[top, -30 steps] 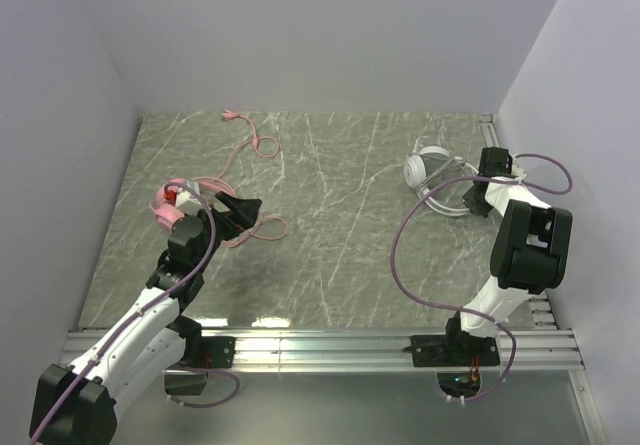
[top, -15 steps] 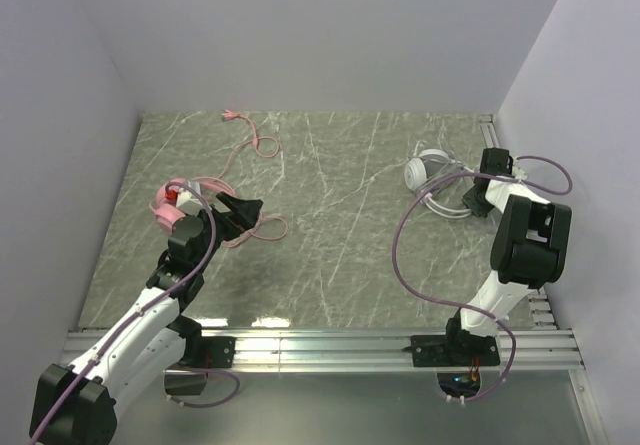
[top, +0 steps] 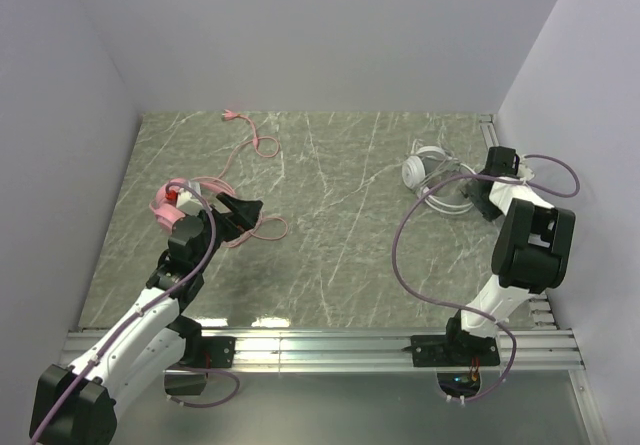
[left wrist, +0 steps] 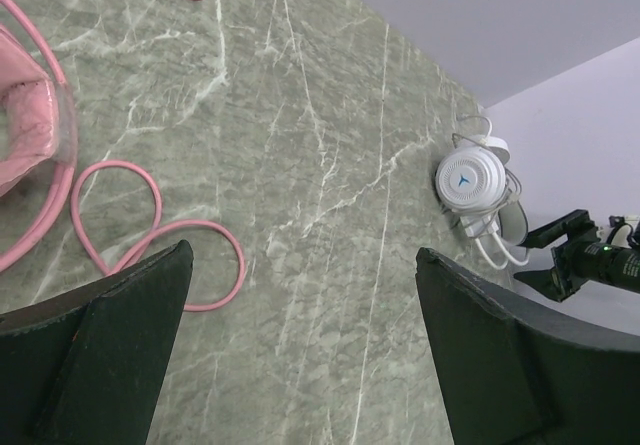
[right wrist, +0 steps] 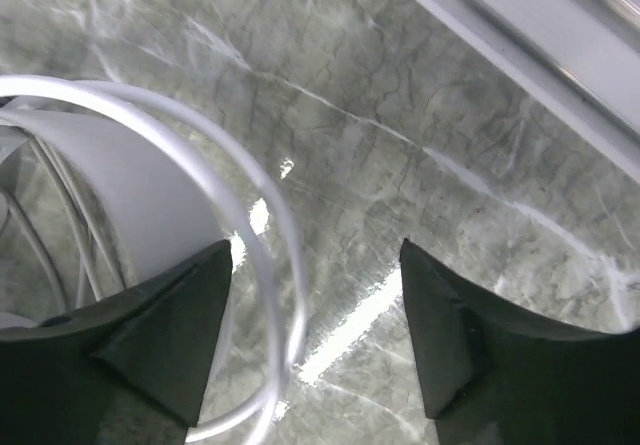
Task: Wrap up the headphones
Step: Place the headphones on the table
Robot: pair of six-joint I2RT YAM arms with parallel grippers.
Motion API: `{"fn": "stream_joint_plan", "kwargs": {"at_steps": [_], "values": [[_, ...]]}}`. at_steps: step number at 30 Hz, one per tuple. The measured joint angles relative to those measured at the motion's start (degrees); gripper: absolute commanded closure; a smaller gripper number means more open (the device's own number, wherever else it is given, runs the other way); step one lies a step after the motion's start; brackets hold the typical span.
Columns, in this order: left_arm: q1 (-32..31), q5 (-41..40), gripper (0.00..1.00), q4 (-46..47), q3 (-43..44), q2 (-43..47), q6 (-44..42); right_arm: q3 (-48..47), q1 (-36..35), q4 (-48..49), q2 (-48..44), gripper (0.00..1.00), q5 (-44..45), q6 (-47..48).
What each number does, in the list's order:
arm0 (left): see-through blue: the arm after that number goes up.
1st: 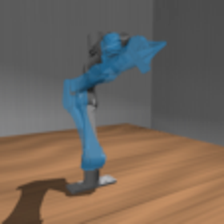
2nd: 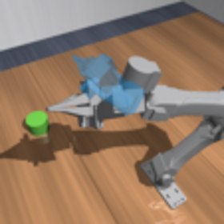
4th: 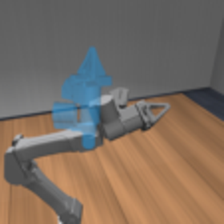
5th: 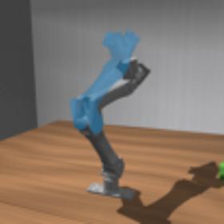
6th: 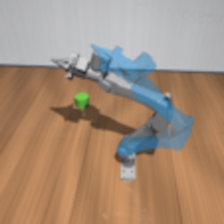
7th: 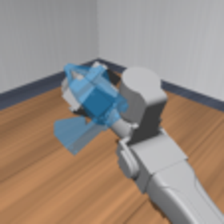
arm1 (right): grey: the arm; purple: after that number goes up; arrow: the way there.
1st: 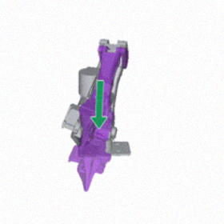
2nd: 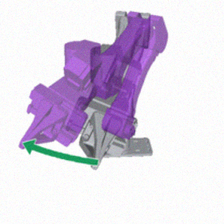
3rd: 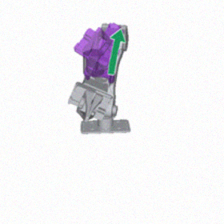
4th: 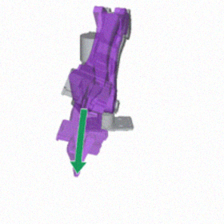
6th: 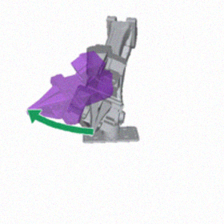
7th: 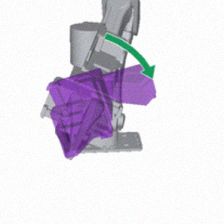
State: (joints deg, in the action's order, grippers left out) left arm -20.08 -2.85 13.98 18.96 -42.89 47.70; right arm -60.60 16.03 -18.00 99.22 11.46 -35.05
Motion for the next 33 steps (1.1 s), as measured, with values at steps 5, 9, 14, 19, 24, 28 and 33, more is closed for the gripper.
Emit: {"fn": "stream_joint_plan", "kwargs": {"at_steps": [5, 9, 14, 19, 24, 28, 33], "values": [[0.0, 0.0, 0.01, -0.83, 0.0, 0.76, -0.02, 0.24, 0.0, 0.46, -1.99, 0.06, 0.02, -0.13], [0.0, 0.0, 0.01, -1.16, 0.0, 1.07, -0.02, 0.24, 0.0, 0.5, -3.02, 0.05, -0.02, -0.11], [0.0, 0.0, 0.01, -1.55, 0.02, 1.03, -0.04, 0.24, 0.04, 0.42, -3.41, 0.05, 0.09, -0.13], [0.0, 0.0, 0.01, -2.14, 0.04, 1.05, -0.22, 0.24, 0.13, 0.42, -3.43, 0.05, 0.07, -0.37], [0.0, 0.0, 0.01, -2.75, 0.04, 1.14, -0.26, 0.66, 0.15, 0.42, -4.55, 0.05, 0.02, -0.59], [0.02, -0.11, 0.01, -3.28, 0.37, 1.46, -0.44, 1.16, 0.15, -0.15, -8.7, 0.05, -0.59, -0.72], [0.0, -1.16, 0.01, -4.92, 1.09, 1.95, -0.31, 3.21, 0.13, 0.98, -18.6, 0.05, -2.6, -0.72]]}}
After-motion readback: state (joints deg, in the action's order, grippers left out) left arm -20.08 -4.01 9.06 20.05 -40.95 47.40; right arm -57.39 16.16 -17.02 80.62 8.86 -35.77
